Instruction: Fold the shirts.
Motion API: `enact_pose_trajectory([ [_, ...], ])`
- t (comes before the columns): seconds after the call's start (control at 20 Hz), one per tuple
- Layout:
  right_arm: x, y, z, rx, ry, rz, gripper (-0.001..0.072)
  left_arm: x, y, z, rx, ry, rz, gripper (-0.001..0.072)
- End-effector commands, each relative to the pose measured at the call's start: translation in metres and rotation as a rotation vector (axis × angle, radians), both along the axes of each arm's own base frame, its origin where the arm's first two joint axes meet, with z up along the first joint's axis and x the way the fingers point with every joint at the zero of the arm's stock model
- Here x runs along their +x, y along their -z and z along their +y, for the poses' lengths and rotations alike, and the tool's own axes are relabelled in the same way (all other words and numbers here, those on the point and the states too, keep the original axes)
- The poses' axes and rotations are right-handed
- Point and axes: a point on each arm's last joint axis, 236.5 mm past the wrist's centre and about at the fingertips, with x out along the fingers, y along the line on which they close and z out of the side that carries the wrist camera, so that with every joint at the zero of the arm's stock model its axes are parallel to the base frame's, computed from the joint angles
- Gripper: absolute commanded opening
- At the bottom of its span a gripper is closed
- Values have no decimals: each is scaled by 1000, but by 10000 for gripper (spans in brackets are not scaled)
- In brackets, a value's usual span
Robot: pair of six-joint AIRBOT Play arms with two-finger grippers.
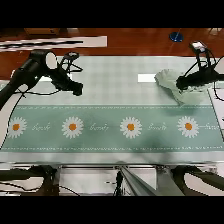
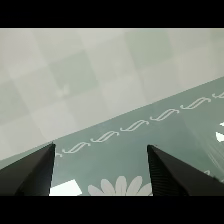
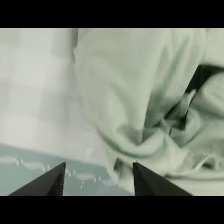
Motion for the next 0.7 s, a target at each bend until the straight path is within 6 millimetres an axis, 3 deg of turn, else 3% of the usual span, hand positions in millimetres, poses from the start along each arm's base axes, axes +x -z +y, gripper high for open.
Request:
enact_pose_trajectory([
  [0.0, 48, -41, -8, -35, 11, -242, 468, 6, -2, 6, 28, 3, -21, 678],
  [0.1, 80, -93, -29, -126, 35, -448, 468, 8, -1, 18, 78, 10, -34, 678],
  [0.2, 101, -145, -57, -214, 96, -624, 468, 9, -4, 21, 91, 13, -35, 678],
  [0.3, 110, -162, -86, -268, 135, -662, 471, 12, -10, 22, 100, 38, -47, 678],
  [0.35, 112, -155, -104, -275, 168, -633, 490, 15, -14, 21, 96, 37, -59, 678],
  [0.4, 112, -139, -121, -274, 204, -581, 573, 18, -19, 20, 93, 36, -70, 678],
  [0.5, 100, -81, -145, -221, 282, -397, 595, 19, -32, 18, 91, 37, -75, 678],
  [0.55, 88, -45, -150, -180, 307, -274, 596, 19, -39, 18, 89, 36, -76, 678],
  [0.65, 69, 17, -139, -74, 287, -67, 598, 21, -51, 17, 84, 35, -93, 678],
])
